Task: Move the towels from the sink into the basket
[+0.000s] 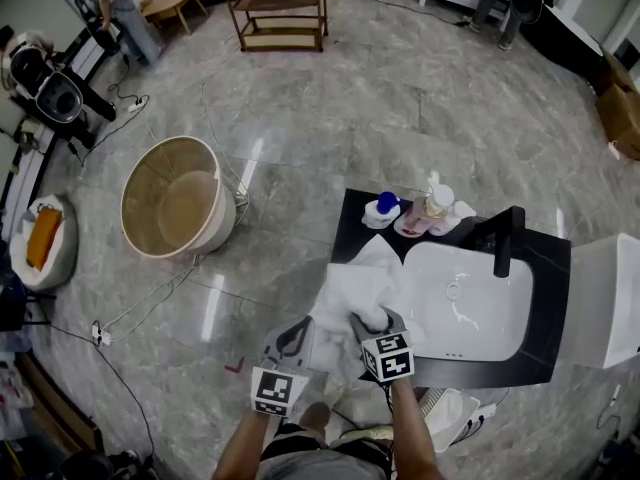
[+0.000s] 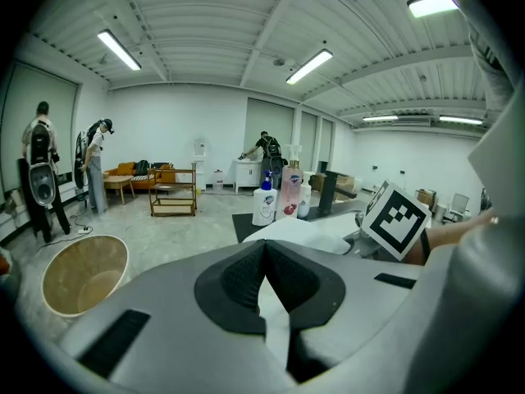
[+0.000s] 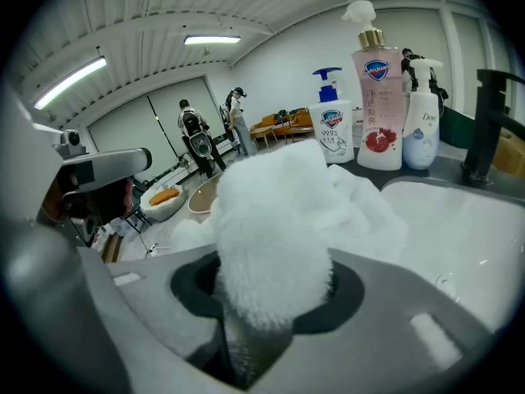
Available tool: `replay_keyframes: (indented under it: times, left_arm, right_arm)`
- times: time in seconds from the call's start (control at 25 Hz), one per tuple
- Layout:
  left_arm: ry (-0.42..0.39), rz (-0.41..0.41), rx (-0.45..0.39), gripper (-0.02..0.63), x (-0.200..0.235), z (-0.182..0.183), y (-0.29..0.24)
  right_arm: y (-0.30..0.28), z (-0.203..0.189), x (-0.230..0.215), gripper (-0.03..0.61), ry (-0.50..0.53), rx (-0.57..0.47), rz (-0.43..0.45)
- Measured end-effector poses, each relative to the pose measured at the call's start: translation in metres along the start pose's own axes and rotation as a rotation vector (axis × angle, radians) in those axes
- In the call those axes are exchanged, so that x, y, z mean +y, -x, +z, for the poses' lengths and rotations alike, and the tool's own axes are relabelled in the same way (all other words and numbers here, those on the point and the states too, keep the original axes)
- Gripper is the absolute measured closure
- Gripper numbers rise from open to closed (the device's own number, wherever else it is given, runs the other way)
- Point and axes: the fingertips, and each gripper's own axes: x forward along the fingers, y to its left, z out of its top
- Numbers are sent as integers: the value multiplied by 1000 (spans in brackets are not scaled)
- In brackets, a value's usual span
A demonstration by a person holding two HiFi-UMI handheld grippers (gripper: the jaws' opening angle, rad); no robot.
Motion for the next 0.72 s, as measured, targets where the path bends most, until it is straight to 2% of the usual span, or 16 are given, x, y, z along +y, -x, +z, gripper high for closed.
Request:
replay_keyframes:
  times: [0.08,0.2,0.48,0.72]
  left_arm:
    - [-9,0,-11,604,0,7,1]
    - [-21,1,-32,604,0,19,4]
    - [-66,-6,-98,604,-10,56,19]
    - [-111,-46,-149,604,-34,87,33]
  right_arm:
    - [5,4,1,428,19,-23,-14]
    - [15,11,4,448,46,-54,-41]
    - [64,45,12,453,80,-181,-99]
    - [127,72,13,453,94,-288,-168]
